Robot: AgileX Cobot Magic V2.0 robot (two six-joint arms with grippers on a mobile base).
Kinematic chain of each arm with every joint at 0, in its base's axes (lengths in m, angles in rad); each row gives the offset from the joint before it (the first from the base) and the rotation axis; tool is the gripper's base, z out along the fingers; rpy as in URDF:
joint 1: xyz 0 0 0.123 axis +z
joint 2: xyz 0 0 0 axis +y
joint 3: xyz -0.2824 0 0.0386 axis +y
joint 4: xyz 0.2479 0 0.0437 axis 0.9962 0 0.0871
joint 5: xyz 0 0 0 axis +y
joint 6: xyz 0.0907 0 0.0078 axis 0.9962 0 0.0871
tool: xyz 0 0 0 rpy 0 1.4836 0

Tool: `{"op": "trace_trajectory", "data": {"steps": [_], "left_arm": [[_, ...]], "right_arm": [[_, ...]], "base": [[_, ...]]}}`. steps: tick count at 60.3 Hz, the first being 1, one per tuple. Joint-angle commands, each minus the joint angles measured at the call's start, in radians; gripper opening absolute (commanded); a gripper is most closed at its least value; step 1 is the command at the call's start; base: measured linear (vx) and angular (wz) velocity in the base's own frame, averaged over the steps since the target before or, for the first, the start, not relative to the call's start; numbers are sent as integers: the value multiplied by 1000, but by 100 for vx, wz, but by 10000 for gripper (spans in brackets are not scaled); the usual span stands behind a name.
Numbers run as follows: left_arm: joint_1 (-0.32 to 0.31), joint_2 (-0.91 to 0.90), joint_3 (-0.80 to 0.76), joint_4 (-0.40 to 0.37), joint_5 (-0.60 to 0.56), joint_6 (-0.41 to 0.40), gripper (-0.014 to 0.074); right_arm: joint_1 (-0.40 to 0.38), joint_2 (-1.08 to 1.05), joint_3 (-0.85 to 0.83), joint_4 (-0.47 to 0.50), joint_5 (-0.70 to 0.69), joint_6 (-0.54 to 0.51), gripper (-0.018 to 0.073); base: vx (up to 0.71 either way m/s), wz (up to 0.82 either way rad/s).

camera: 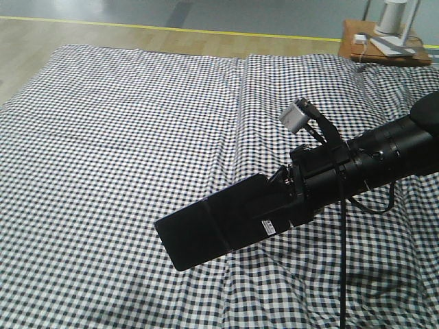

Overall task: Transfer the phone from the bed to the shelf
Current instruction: 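Drive the base away from the bed holding the phone in the right gripper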

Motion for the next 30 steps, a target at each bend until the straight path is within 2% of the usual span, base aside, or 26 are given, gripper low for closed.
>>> {"op": "trace_trajectory", "data": {"steps": [1, 30], "left_arm": [[-2, -10, -26, -5, -70, -4, 1], [-2, -10, -26, -5, -70, -4, 1]], "right_arm": [[-2, -43, -25, 87, 97, -4, -1], [-2, -43, -25, 87, 97, -4, -1]], "base": [[-6, 26], [-8, 33]]}}
